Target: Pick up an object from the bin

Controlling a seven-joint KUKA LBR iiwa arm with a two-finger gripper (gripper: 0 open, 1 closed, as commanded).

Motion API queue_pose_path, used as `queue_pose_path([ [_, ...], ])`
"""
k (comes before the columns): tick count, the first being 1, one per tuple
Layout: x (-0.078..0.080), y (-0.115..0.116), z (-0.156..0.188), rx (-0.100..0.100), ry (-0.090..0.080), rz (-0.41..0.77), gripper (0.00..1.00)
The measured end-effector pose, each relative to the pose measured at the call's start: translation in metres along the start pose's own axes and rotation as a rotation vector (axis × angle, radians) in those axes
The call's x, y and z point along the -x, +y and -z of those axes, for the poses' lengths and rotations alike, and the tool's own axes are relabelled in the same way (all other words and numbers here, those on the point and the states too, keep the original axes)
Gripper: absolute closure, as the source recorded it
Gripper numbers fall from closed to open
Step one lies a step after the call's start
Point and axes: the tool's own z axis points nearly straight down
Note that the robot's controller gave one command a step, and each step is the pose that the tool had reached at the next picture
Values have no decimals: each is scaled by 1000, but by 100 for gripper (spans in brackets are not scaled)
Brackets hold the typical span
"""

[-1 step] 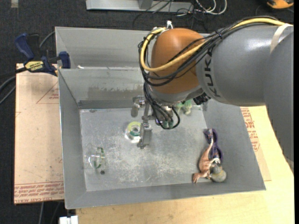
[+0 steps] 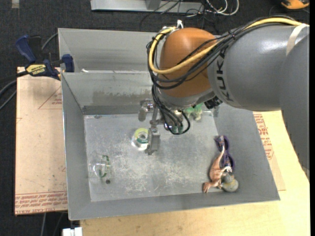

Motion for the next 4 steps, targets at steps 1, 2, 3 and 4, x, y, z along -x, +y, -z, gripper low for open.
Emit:
queue_pose_path([
  [1, 14, -32, -81, 1, 3, 125, 0],
  [2, 15, -36, -113, 3, -10, 228, 100],
  [3, 15, -36, -113, 3, -10, 228, 100],
  [4, 23, -30, -23, 4, -11, 243, 0],
])
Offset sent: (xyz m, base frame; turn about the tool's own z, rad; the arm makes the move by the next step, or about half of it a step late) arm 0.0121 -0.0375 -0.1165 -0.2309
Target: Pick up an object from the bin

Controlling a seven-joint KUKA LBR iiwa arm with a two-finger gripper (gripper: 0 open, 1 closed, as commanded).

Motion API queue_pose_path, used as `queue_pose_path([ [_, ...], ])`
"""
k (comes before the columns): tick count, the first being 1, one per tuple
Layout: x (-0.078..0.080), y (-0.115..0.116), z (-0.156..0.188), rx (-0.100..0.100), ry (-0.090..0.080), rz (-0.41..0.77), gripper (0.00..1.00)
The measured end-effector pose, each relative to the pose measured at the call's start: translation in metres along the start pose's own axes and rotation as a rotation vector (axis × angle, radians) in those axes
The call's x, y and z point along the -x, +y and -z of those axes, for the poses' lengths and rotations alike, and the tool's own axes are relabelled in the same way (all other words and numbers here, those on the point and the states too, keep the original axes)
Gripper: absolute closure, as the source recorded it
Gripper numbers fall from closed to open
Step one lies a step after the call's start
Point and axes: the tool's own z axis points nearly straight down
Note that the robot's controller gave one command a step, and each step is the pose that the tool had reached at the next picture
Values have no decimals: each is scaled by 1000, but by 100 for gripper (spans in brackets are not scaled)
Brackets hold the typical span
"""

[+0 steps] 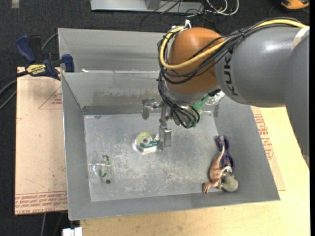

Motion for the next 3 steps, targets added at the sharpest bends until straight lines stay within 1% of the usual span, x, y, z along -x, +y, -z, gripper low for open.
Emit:
queue_pose_path([
  [1, 1, 0, 5, 0, -3, 1, 0],
  [2, -34, -6, -71, 2, 8, -10, 0],
  [3, -25, -4, -92, 1, -23, 86, 100],
])
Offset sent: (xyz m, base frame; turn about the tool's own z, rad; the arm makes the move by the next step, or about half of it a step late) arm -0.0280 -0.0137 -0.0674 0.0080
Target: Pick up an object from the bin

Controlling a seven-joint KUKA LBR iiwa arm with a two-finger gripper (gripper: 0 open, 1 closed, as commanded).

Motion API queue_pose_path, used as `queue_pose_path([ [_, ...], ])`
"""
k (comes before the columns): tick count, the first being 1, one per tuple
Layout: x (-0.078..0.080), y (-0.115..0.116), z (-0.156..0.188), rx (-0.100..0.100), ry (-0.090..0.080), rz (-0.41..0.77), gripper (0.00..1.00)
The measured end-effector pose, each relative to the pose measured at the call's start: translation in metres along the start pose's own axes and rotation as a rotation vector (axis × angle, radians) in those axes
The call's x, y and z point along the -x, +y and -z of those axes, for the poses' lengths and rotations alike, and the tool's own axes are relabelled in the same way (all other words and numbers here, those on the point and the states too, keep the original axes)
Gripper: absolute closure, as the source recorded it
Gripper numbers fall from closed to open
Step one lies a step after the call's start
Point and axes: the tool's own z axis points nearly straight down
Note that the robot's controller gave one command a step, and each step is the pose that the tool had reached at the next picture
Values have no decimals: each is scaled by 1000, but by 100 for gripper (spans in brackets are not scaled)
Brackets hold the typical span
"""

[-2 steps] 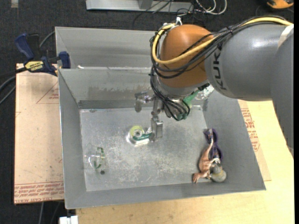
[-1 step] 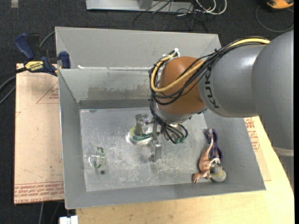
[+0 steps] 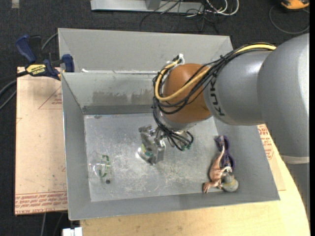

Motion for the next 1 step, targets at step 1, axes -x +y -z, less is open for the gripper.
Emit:
queue_pose_path([
  [1, 0, 0, 0, 0, 0, 0, 100],
])
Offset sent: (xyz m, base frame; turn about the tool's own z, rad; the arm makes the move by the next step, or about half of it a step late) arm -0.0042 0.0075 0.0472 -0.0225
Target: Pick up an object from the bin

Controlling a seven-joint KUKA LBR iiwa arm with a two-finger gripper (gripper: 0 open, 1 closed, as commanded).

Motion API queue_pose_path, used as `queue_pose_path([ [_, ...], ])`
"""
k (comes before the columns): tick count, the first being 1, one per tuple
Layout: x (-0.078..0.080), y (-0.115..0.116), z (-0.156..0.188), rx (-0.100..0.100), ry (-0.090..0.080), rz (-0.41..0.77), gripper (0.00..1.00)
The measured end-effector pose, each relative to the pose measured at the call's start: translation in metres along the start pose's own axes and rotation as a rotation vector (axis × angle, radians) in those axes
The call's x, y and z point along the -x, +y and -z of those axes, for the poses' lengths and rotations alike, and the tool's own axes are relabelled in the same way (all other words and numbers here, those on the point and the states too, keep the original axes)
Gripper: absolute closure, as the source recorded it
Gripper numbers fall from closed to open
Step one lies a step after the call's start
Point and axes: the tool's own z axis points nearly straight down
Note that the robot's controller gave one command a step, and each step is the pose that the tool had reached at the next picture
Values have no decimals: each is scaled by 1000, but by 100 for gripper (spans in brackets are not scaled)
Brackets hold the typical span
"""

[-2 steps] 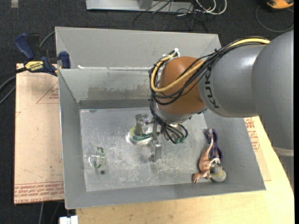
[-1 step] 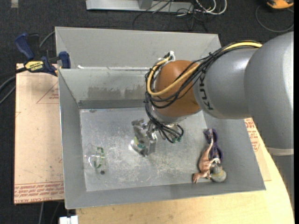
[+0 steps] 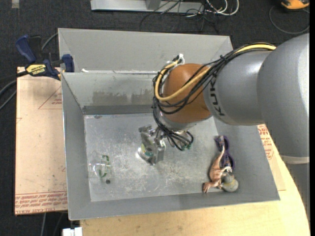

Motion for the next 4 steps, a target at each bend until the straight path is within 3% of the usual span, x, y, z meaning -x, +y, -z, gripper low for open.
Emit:
queue_pose_path([
  [1, 3, 9, 50, -1, -9, 21, 100],
  [2, 2, -3, 69, 0, -5, -9, 100],
  [3, 3, -4, -2, 0, -19, -18, 100],
  [4, -4, 9, 92, 1, -4, -37, 100],
])
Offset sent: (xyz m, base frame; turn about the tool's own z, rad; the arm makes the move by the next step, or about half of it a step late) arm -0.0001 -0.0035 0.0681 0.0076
